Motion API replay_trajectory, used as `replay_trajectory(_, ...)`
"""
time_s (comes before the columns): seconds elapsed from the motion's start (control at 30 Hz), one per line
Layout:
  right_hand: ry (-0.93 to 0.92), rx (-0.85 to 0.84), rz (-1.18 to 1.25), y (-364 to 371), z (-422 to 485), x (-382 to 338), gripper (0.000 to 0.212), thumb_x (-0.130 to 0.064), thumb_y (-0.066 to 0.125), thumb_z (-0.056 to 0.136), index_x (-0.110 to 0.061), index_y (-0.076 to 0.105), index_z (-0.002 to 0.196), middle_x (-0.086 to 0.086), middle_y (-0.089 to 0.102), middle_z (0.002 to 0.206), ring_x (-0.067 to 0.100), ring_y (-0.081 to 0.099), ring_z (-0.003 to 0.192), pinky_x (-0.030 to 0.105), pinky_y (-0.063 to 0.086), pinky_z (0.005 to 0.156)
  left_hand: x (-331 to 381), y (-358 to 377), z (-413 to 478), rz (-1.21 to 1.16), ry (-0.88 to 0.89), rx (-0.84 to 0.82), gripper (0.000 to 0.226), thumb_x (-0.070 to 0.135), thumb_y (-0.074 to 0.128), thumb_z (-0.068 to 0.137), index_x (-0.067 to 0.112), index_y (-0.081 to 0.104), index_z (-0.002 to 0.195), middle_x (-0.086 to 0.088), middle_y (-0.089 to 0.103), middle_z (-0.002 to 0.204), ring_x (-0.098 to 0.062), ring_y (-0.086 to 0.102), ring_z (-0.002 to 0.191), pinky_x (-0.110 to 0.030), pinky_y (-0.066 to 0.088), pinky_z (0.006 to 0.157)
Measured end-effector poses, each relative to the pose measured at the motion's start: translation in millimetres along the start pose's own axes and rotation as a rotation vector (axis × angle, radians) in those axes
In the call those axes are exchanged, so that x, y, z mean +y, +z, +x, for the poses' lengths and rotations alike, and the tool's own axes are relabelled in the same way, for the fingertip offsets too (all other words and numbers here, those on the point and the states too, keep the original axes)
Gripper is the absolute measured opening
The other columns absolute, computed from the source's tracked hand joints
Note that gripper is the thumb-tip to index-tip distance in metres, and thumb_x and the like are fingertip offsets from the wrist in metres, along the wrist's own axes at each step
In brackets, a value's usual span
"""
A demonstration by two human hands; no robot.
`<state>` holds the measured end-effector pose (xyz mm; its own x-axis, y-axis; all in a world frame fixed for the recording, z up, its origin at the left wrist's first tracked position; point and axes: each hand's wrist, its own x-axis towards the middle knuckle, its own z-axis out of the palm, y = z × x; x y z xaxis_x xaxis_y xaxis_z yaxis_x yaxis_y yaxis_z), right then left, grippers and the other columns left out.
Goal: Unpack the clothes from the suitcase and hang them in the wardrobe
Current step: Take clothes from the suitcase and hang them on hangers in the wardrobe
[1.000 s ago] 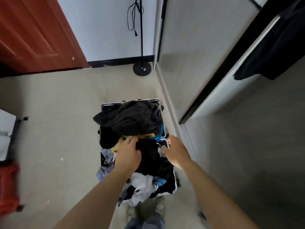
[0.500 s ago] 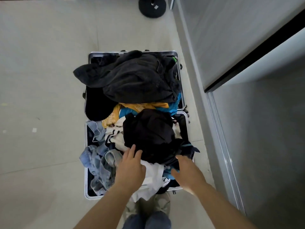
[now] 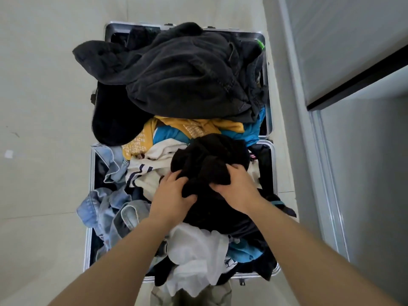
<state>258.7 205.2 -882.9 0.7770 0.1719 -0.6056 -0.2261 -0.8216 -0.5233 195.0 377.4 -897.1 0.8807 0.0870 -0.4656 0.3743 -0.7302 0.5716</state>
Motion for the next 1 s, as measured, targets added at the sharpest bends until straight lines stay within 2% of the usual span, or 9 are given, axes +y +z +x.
replay_trajectory(0.1,0.053,0.057,0.394,0.5,-25.3,-7.7,0.019,-0.022,0.074,0.084,-0.026,0.069,0.102,-0.004,0.070,0.100,0.016,0.066,0.100,0.035,0.052,0.092,22.0,-14.7,-21.7,-0.364,-0.192,0.169,0.016,0.017,0.070,0.078,0.012,0.055,0.074,-0.006,0.056,0.075,-0.015,0.053,0.070,-0.017,0.036,0.054)
replay_trajectory(0.2,0.036,0.110,0.565,-31.9,-45.6,-29.9,0.021,-0.016,0.075,0.084,-0.029,0.070,0.099,-0.008,0.073,0.095,0.010,0.067,0.095,0.034,0.053,0.092,59.1,-41.4,-35.3,-0.680,-0.274,0.248,0.016,0.006,0.069,0.077,0.001,0.053,0.077,-0.014,0.052,0.065,-0.010,0.048,0.057,-0.020,0.038,0.052)
replay_trajectory(0.43,-0.130,0.232,0.767,-130.3,-89.2,-111.0,0.020,-0.010,0.080,0.078,-0.026,0.073,0.088,-0.003,0.075,0.088,0.014,0.071,0.090,0.033,0.057,0.085,150.0,-148.8,-48.4,-1.137,-0.246,0.359,0.012,0.011,0.071,0.070,0.018,0.062,0.073,-0.008,0.061,0.075,-0.023,0.059,0.075,-0.042,0.052,0.073)
replay_trajectory(0.53,-0.150,0.203,0.876,-162.7,-92.2,-140.2,0.021,-0.010,0.076,0.081,-0.024,0.070,0.095,0.000,0.074,0.097,0.020,0.070,0.098,0.041,0.056,0.090,177.6,-196.5,-52.2,-1.287,-0.157,0.410,0.011,0.008,0.069,0.075,0.016,0.066,0.082,-0.008,0.065,0.082,-0.023,0.062,0.080,-0.037,0.052,0.075)
replay_trajectory(0.63,-0.172,0.149,0.843,-175.1,-108.8,-156.7,0.039,-0.008,0.077,0.079,-0.016,0.063,0.115,-0.001,0.072,0.107,0.012,0.069,0.100,0.024,0.056,0.084,196.0,-230.8,-68.8,-1.421,-0.083,0.335,0.016,0.008,0.061,0.087,0.010,0.065,0.102,-0.006,0.067,0.090,-0.018,0.066,0.084,-0.029,0.053,0.070)
replay_trajectory(0.73,-0.147,0.093,0.747,-181.2,-137.9,-171.9,0.026,-0.015,0.070,0.087,-0.018,0.066,0.113,-0.003,0.072,0.108,0.008,0.066,0.103,0.023,0.053,0.089,214.9,-260.7,-94.2,-1.383,-0.043,0.281,0.019,0.011,0.059,0.090,0.005,0.065,0.107,-0.009,0.069,0.094,-0.019,0.068,0.086,-0.029,0.055,0.071)
replay_trajectory(0.83,-0.110,0.164,0.818,-201.4,-169.2,-193.5,0.013,-0.030,0.057,0.096,-0.035,0.067,0.101,-0.012,0.072,0.104,0.006,0.064,0.103,0.024,0.049,0.089,234.5,-297.8,-123.0,-1.254,-0.026,0.335,0.029,0.012,0.071,0.082,0.003,0.065,0.108,-0.016,0.070,0.104,-0.029,0.069,0.096,-0.038,0.056,0.081)
replay_trajectory(0.93,-0.059,0.256,0.921,-240.6,-211.5,-228.8,0.015,-0.035,0.055,0.096,-0.035,0.069,0.094,-0.010,0.073,0.099,0.010,0.068,0.098,0.027,0.053,0.082,258.2,-349.3,-161.4,-1.248,0.008,0.309,0.034,-0.004,0.067,0.077,0.003,0.062,0.110,-0.012,0.071,0.098,-0.026,0.069,0.089,-0.031,0.056,0.073)
replay_trajectory(1.0,-0.044,0.290,0.936,-263.5,-243.5,-249.2,0.016,-0.033,0.053,0.096,-0.033,0.069,0.093,-0.008,0.073,0.098,0.012,0.068,0.096,0.027,0.054,0.079,272.2,-381.3,-191.0,-1.324,0.036,0.177,0.039,-0.006,0.060,0.078,-0.002,0.058,0.117,-0.015,0.068,0.103,-0.025,0.067,0.090,-0.027,0.056,0.069)
